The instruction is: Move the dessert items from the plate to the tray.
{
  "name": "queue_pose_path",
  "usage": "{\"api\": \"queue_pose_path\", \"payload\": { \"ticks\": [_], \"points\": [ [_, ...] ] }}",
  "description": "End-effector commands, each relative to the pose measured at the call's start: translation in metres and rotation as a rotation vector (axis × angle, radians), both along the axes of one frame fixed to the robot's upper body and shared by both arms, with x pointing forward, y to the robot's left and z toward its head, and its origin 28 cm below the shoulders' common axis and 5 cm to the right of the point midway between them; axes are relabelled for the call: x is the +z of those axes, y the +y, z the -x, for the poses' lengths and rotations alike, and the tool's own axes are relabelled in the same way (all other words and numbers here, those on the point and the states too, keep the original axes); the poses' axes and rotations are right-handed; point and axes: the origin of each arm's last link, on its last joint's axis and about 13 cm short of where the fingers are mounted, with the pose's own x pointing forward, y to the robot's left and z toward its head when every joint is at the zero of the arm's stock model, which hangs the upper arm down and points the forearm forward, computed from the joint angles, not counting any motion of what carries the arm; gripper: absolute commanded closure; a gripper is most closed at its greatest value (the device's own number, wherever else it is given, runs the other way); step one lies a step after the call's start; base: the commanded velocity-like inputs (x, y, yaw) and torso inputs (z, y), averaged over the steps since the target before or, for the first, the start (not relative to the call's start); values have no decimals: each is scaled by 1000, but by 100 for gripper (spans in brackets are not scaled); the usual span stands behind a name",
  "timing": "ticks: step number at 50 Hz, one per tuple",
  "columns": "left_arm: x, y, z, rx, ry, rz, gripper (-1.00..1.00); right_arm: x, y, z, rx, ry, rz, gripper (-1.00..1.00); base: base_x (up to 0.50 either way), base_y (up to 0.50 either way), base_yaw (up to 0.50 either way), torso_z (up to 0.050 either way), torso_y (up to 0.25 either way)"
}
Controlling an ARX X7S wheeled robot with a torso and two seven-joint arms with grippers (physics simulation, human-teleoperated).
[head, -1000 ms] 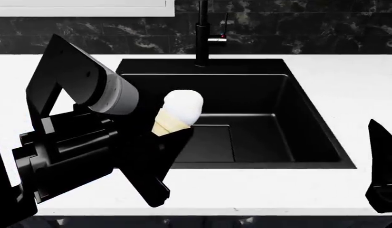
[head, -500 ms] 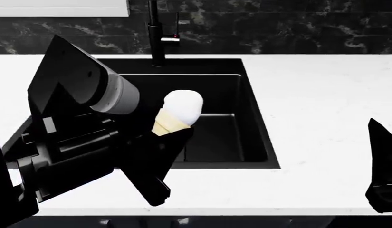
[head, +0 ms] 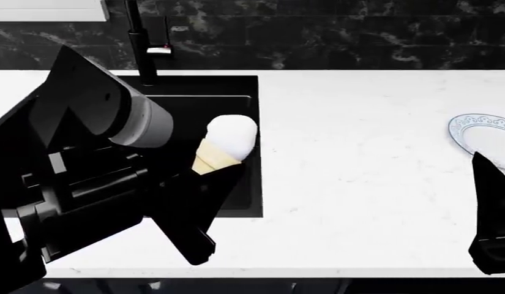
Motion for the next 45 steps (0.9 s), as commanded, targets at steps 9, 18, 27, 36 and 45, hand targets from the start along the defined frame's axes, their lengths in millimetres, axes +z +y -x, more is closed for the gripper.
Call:
{"api": "queue_pose_path", "payload": {
  "ticks": [9, 18, 27, 36, 45],
  "points": [
    [2, 0, 1, 4, -1, 8, 100, 0, 0, 1, 3, -4, -2, -100, 0, -500, 0, 0, 0],
    [2, -1, 2, 1, 5, 7, 100, 0, -1, 3, 2, -4, -3, -100, 0, -500, 0, 0, 0],
    [1, -1, 2, 3, 9, 8, 100, -1, -1, 3, 2, -5, -3, -100, -1, -500, 0, 0, 0],
    [0, 1, 2, 8, 11, 10, 100, -1, 0, 2, 5, -1, 1, -100, -1, -500, 0, 0, 0],
    [-2, 1, 1, 9, 16, 12, 100, -1, 0, 2, 6, 2, 5, -100, -1, -500, 0, 0, 0]
  ]
}}
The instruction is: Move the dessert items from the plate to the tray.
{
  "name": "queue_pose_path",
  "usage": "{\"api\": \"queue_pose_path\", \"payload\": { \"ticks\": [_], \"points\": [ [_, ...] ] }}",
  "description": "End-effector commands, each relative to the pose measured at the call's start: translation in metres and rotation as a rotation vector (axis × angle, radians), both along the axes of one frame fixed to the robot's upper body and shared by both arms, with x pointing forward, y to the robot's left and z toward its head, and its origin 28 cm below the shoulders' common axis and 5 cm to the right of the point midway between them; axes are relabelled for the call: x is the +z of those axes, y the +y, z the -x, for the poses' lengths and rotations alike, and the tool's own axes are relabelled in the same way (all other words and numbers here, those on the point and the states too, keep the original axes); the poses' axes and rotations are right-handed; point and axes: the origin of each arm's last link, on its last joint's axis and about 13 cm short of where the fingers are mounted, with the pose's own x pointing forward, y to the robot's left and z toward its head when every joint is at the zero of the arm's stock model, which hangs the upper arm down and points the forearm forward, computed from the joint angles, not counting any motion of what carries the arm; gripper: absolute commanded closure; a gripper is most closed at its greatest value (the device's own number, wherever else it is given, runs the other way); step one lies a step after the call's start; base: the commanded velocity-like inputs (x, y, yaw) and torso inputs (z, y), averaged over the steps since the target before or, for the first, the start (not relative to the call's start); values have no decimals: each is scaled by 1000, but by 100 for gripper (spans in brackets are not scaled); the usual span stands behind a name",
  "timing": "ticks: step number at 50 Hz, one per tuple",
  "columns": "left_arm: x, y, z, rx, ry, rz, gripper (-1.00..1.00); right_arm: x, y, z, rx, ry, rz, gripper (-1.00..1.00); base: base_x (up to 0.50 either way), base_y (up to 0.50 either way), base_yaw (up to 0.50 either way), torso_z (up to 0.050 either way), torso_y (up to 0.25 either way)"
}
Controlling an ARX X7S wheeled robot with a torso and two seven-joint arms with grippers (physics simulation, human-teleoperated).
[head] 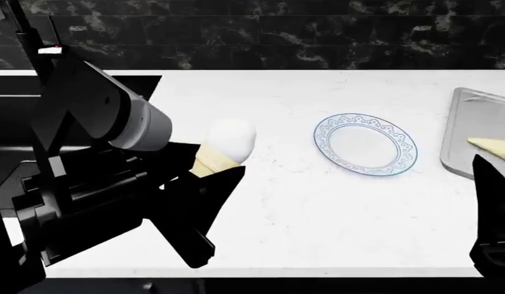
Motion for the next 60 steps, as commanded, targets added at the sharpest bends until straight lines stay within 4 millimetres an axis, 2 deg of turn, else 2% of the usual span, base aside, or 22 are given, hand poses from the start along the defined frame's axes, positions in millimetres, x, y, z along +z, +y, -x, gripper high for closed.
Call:
{"api": "queue_pose_path", "payload": {
  "ticks": [1, 60],
  "points": [
    [0, 1, 0, 8, 6, 10, 100, -1, 0, 0, 2, 3, 3, -100, -1, -500, 0, 0, 0],
    [-1, 3, -2, 15, 14, 12, 100, 0, 2, -2, -4, 16, 14, -100, -1, -500, 0, 0, 0]
  ]
}}
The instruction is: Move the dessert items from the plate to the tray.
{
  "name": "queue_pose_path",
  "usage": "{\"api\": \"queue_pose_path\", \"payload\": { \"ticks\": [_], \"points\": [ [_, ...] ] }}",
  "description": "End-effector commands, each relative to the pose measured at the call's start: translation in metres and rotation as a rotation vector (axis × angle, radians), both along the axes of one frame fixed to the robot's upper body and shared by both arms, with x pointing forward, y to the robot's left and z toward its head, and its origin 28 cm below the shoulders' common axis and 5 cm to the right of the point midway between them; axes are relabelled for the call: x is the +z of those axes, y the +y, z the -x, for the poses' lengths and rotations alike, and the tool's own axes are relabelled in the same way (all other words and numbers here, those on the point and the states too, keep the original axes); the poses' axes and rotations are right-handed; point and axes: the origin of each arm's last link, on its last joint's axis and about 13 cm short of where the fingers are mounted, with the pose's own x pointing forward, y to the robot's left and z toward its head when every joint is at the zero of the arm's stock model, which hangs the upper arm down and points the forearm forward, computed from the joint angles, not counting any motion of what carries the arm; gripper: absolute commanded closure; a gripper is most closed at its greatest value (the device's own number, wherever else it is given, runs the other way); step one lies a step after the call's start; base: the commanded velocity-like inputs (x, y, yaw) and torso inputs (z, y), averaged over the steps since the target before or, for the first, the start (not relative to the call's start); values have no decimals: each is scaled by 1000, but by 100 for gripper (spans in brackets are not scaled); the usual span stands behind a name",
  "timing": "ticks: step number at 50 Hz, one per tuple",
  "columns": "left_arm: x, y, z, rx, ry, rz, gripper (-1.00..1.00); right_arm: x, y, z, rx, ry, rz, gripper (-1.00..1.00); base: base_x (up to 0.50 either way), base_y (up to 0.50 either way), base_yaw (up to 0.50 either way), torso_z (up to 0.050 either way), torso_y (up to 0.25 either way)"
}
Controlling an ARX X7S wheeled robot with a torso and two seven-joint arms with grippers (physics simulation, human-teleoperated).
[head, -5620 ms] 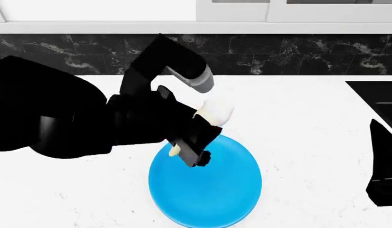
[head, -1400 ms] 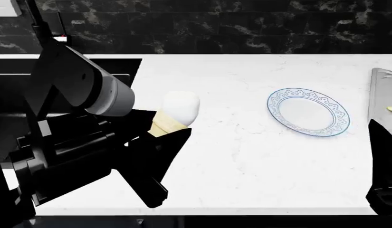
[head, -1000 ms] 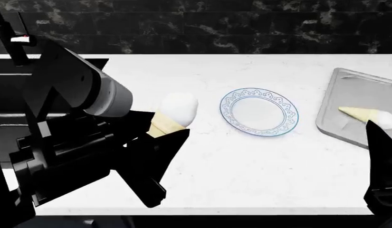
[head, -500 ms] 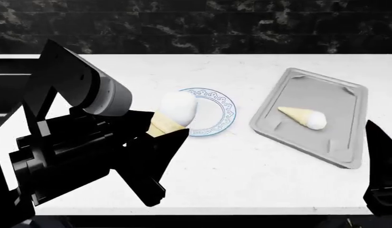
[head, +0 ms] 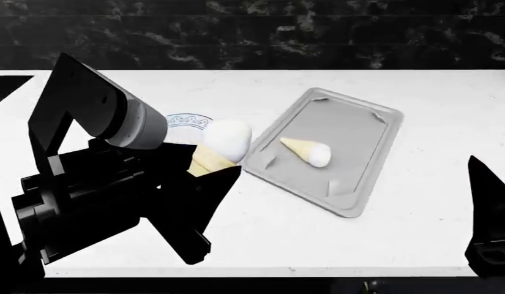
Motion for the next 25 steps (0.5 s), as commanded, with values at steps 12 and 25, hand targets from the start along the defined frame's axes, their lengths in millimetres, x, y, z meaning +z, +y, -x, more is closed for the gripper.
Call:
{"api": "queue_pose_path", "payload": {
  "ticks": [12, 25],
  "points": [
    [0, 0, -1, 7, 7, 10, 100, 0, 0, -1, -3, 5, 3, -100, -1, -500, 0, 0, 1],
    [-1, 1, -1, 11, 13, 13, 100, -1, 2, -1, 8, 5, 11, -100, -1, -231, 0, 0, 0]
  ]
}}
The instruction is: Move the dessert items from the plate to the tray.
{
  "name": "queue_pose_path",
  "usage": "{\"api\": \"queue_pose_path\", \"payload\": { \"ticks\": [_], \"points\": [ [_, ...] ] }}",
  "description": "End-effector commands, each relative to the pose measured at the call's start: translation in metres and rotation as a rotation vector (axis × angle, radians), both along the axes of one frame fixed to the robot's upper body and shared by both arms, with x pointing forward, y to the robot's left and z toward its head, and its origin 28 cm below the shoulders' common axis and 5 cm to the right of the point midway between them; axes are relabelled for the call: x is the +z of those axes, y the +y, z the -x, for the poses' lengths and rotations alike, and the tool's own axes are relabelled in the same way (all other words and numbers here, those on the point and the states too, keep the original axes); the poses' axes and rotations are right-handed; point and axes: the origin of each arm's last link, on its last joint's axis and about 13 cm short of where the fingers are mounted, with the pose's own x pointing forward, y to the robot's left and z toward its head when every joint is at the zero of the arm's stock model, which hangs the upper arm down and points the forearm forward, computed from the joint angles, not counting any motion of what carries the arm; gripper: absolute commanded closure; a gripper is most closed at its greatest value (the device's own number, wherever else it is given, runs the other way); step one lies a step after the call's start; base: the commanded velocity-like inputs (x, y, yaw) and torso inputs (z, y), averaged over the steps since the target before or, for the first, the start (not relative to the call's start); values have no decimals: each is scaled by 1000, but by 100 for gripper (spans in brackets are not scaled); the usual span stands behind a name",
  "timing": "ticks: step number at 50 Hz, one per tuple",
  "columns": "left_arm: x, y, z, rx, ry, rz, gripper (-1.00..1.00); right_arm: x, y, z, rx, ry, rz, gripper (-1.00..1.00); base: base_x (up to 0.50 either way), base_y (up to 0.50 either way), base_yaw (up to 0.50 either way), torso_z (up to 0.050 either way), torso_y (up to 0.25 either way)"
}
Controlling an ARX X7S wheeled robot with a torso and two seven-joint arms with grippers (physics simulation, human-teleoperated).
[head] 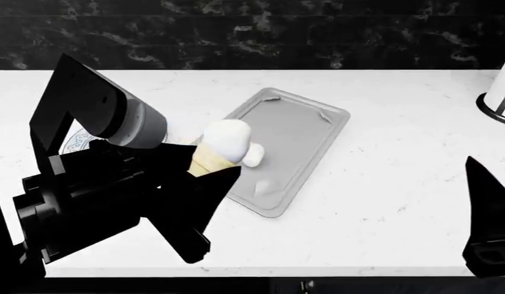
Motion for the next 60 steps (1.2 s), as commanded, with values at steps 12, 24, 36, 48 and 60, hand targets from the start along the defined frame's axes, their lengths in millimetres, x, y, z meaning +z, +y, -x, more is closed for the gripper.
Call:
{"api": "queue_pose_path", "payload": {
  "ticks": [12, 24, 36, 48, 60],
  "points": [
    [3, 1, 0, 11, 1, 10, 100, 2, 1, 0, -5, -3, -1, -100, 0, 0, 0, 0, 0],
    [4, 1, 0, 10, -1, 9, 100, 2, 2, 1, 8, -14, 9, -100, 294, -154, 0, 0, 0],
    [3, 3, 0, 13, 1, 10, 100, 1, 2, 1, 15, -7, 6, -100, 489, -277, 0, 0, 2],
    [12, 1, -2, 10, 16, -3, 100, 1, 3, 2, 12, -5, 10, -100, 109, -98, 0, 0, 2],
    [59, -14, -35, 7, 97, -133, 100, 1, 2, 3, 9, 0, 9, -100, 0, 0, 0, 0, 0]
  ]
}}
